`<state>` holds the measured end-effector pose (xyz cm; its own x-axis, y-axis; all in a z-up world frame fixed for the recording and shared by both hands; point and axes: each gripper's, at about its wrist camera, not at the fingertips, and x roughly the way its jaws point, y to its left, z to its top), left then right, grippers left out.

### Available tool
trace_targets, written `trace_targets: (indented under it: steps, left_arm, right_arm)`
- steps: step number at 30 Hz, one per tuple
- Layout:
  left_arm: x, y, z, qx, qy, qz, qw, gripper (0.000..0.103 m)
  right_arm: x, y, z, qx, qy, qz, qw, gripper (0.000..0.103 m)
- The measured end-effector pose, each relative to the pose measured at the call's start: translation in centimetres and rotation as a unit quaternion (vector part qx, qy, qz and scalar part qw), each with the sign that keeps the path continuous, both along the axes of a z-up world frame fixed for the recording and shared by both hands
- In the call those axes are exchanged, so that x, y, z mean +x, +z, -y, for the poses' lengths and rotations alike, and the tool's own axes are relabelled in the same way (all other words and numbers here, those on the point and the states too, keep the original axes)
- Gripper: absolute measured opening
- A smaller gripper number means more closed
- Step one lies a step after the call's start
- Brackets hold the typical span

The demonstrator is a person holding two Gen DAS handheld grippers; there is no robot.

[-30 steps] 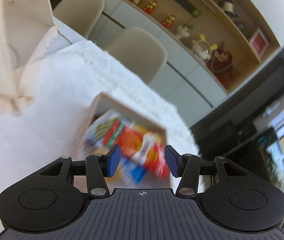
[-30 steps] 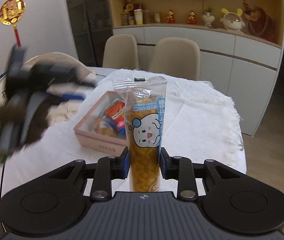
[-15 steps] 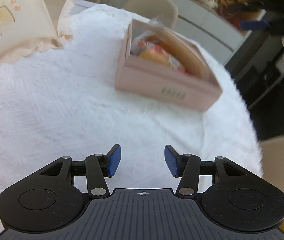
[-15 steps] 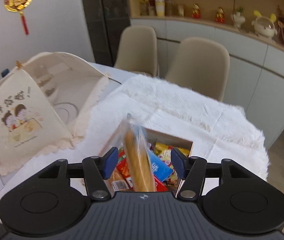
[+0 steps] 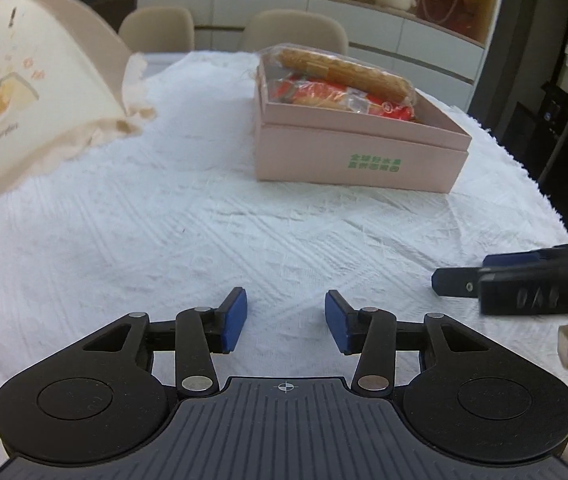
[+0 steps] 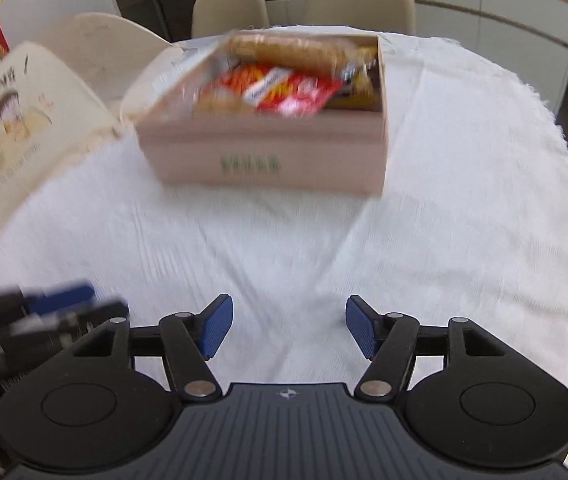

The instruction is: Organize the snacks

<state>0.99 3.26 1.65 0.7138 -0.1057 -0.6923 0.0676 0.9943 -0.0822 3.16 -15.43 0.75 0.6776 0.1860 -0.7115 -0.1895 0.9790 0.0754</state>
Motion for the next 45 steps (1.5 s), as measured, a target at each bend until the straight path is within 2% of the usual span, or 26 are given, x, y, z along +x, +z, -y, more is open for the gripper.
trace_targets:
  steps: [3,7,8,10,12,15,18,45]
  left_arm:
    - [-0.2,-0.5,1.2,0.034,-0.011,0.022,0.9991,0.052]
    - [-0.8,-1.1,1.9,0.049,0.002,0.047,0.9977,0.052]
    - [-1.0,-1.2,2.0,0.048,0.009,0.052,0.9974,0.052]
    - [-1.1,-1.3,2.4,0.061,0.009,0.059,0.9963,0.052]
    - [-1.1,-1.3,2.7,0.069,0.009,0.062,0.9956,0.052]
    - [-0.9,-1.4,2.4,0.062,0.008,0.06,0.9962,0.052]
    - [-0.8,-1.5,1.9,0.047,0.009,0.058,0.9971,0.052]
    - [-0.8,-1.5,1.8,0.051,0.008,0.06,0.9969,0.052]
  right_arm:
    - [-1.1,-0.8,-1.4,-0.04,-0.003,0.038,0.998,0.069]
    - [-1.3,-1.4,-1.1,-0.057,-0.056,0.055,0.995,0.102]
    - [-1.2,-1.7,-0.6,-0.048,-0.068,0.054,0.995,0.103]
    - [-1.3,-1.6,0.3,-0.026,-0.072,0.058,0.995,0.103]
    - [-1.9,-2.1,0.2,-0.031,-0.071,0.084,0.994,0.103]
    - [-2.2,-2.1,0.2,-0.034,-0.073,0.088,0.993,0.103]
    - [-2.2,-2.1,0.3,-0.029,-0.073,0.089,0.993,0.103]
    - [-2.0,-2.2,0.3,-0.03,-0.072,0.089,0.993,0.103]
